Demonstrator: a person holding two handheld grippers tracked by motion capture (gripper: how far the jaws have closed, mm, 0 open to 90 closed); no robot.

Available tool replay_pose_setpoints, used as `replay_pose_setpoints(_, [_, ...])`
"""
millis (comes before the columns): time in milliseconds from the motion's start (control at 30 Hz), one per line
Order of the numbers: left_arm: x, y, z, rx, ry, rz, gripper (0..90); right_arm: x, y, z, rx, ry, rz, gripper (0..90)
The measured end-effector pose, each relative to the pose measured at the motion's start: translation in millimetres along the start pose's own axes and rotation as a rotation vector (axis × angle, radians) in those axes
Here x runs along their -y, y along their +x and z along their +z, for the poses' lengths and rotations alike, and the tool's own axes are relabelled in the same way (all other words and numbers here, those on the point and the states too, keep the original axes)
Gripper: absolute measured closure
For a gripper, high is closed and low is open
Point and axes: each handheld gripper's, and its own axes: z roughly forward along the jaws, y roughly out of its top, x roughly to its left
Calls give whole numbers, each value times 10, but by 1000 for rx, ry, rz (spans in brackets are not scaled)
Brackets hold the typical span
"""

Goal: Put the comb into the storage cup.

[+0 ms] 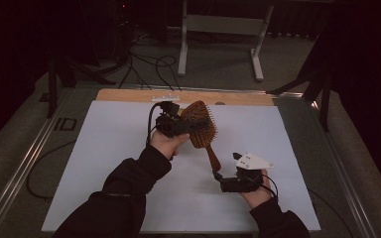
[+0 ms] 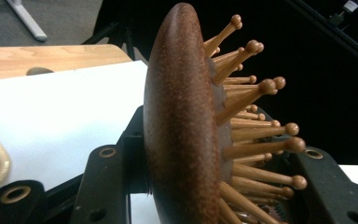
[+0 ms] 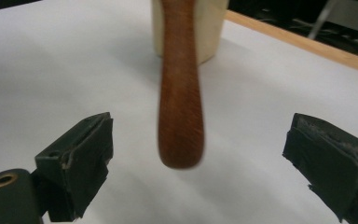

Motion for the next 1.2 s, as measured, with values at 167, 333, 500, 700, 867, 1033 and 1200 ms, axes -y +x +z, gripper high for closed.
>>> replay_pose_setpoints(167, [-30, 48, -78, -18, -11, 3, 522, 35, -48, -11, 5, 18, 21, 78])
replay_pose_setpoints(333, [-66, 78, -142, -30, -17, 7, 523, 47, -66, -46, 8, 23, 5, 78])
replay_pose_setpoints(500, [-128, 115, -248, -46, -35, 9, 523, 90, -69, -104, 12, 31, -3, 78])
replay_pose_setpoints(700, [-209, 128, -345, -65, -47, 25, 523, 144, -113, -182, 17, 19, 9, 79])
replay_pose_setpoints(867, [-256, 144, -398, -74, -60, 26, 524, 172, -124, -216, 17, 11, 11, 79])
replay_pose_setpoints(1033, [-310, 177, -464, -78, -67, 23, 525, 189, -105, -251, 14, -2, 8, 80])
replay_pose_setpoints(1200, [-377, 180, -514, -92, -80, 36, 526, 213, -93, -255, 7, -2, 0, 80])
